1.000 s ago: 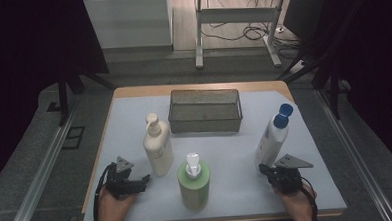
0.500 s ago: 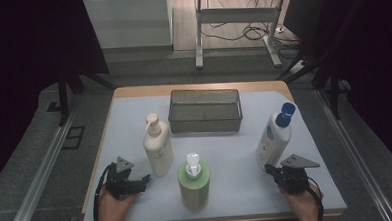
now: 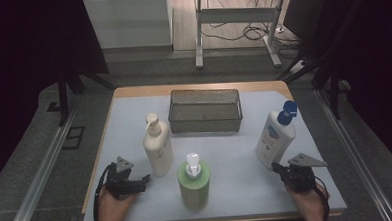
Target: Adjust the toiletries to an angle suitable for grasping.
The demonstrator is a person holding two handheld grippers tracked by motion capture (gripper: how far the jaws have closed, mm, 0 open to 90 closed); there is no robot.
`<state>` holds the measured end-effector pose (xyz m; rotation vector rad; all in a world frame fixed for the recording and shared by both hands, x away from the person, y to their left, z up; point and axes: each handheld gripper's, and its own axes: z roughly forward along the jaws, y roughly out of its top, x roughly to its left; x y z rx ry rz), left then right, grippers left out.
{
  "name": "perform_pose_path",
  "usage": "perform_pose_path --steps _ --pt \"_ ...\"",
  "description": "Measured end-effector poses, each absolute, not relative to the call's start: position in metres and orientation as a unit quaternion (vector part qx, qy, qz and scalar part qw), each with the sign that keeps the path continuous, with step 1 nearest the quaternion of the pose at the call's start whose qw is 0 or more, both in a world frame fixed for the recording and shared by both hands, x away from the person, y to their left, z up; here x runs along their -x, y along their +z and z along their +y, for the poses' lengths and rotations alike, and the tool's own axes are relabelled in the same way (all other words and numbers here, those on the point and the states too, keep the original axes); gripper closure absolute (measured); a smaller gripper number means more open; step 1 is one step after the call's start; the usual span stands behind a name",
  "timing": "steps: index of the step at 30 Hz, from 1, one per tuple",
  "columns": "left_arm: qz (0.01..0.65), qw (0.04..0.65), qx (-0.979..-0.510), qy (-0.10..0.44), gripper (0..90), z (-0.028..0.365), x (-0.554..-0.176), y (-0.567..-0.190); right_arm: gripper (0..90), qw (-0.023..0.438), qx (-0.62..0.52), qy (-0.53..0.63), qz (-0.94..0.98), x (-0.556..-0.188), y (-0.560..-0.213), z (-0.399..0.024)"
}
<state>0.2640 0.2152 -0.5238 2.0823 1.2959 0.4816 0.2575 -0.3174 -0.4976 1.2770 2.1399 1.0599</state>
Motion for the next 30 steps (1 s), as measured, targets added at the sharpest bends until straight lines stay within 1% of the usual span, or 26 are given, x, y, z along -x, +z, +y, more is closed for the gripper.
perform_pose_path --steps 12,17,18,20,23,24,26,30 --pt "0.492 0.315 -0.791 0.183 12.3 0.215 -0.264 -0.524 88.8 0.214 -0.467 0.382 0.768 -0.263 -0.500 -0.322" --pt "0.492 0.316 -0.791 0.183 12.3 0.215 -0.264 -0.524 80.7 0.208 -0.464 0.388 0.769 -0.260 -0.498 -0.321" --pt "0.492 0.316 -0.791 0.183 12.3 0.215 -0.264 -0.524 76.8 0.203 -0.463 0.390 0.769 -0.259 -0.497 -0.321" --pt "0.492 0.316 -0.791 0.183 12.3 0.215 -0.264 -0.524 75.4 0.203 -0.461 0.390 0.771 -0.258 -0.496 -0.321" --pt "0.492 0.316 -0.791 0.183 12.3 0.215 -0.264 -0.524 69.5 0.203 -0.460 0.389 0.772 -0.254 -0.494 -0.321" --pt "0.492 0.316 -0.791 0.183 12.3 0.215 -0.264 -0.524 65.8 0.205 -0.459 0.391 0.771 -0.252 -0.492 -0.322" --pt "0.492 0.316 -0.790 0.183 12.3 0.215 -0.264 -0.524 64.4 0.205 -0.460 0.390 0.771 -0.251 -0.491 -0.323" --pt "0.492 0.316 -0.791 0.183 12.3 0.215 -0.264 -0.524 56.3 0.207 -0.467 0.394 0.764 -0.249 -0.488 -0.326"
